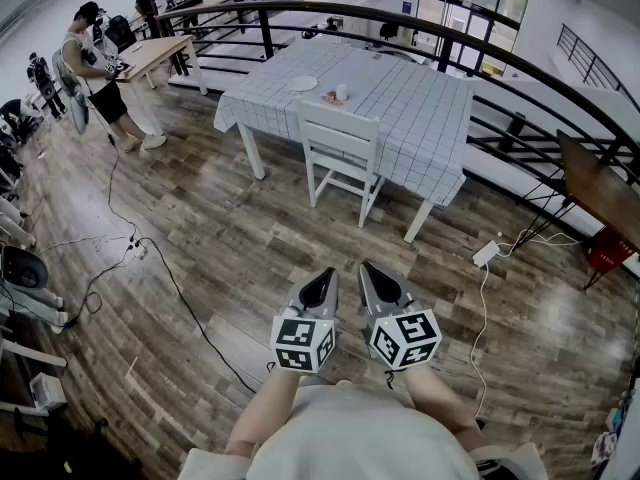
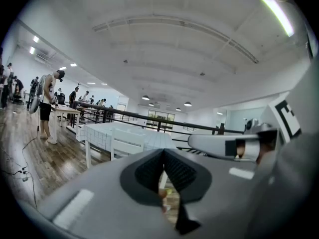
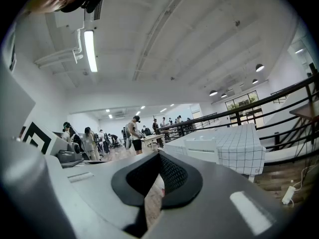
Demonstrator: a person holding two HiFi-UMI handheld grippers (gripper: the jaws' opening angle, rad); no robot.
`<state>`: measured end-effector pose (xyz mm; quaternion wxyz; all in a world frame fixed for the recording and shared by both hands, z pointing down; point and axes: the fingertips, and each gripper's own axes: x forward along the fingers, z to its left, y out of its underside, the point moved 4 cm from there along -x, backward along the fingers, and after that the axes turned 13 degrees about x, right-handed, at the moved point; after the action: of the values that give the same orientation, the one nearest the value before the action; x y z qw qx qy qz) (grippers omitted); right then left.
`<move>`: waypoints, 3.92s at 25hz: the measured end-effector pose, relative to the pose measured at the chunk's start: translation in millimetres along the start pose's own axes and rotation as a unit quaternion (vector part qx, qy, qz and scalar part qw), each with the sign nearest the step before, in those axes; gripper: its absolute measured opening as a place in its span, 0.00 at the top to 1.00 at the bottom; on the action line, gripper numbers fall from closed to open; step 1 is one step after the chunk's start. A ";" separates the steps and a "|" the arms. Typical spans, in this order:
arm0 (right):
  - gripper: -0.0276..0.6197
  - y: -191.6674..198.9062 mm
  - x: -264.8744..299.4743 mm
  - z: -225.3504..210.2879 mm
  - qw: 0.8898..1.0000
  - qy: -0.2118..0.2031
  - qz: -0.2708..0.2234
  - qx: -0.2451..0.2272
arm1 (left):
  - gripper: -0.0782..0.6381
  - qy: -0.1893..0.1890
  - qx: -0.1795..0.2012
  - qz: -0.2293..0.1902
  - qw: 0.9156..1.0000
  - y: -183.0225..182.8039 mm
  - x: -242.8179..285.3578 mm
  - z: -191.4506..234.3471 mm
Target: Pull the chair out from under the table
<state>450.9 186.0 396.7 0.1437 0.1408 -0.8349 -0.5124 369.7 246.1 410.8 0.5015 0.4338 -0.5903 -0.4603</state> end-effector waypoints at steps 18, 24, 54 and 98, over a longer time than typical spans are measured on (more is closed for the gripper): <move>0.96 4.7 -1.1 0.1 0.999 -0.023 0.029 -0.012 | 0.88 -0.029 -0.011 -0.010 0.999 -6.2 -1.9 2.1; 0.96 3.2 24.9 3.2 0.999 -0.023 0.033 -0.009 | 0.88 -0.021 -0.018 -0.002 1.000 2.3 8.1 25.8; 0.96 -37.4 293.2 32.0 0.999 0.027 -0.020 0.002 | 0.88 0.056 0.009 -0.006 0.998 -27.0 145.9 269.1; 0.96 -43.9 469.8 -8.0 0.997 0.078 -0.014 0.001 | 0.88 0.086 0.004 0.008 0.996 -13.1 263.3 417.7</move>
<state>26.0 -19.2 405.9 0.2009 0.1919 -0.8196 -0.5011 -75.5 32.4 418.2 0.5523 0.4691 -0.5502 -0.4151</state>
